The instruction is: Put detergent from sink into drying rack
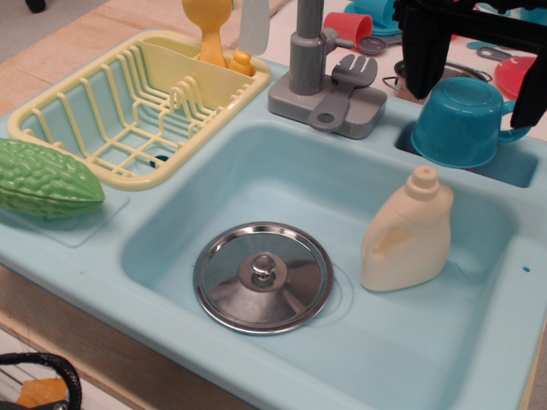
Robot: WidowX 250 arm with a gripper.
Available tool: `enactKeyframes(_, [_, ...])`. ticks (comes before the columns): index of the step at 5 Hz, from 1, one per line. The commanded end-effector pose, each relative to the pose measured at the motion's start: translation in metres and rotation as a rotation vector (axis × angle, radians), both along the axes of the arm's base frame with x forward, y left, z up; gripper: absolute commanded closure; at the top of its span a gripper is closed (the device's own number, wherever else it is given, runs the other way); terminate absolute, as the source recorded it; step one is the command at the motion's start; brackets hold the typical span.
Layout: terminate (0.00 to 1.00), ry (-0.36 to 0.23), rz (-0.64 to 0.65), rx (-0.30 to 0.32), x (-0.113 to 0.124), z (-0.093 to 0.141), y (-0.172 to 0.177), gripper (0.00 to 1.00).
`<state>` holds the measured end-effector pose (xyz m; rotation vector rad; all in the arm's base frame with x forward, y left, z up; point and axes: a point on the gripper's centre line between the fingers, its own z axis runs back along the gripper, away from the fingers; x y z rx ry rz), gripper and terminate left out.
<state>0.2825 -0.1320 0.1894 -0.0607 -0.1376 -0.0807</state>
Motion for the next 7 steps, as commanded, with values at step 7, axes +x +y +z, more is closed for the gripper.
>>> enactKeyframes(7, [0.0, -0.127, -0.306, -0.08, -0.023, -0.052, 0.012, 0.0])
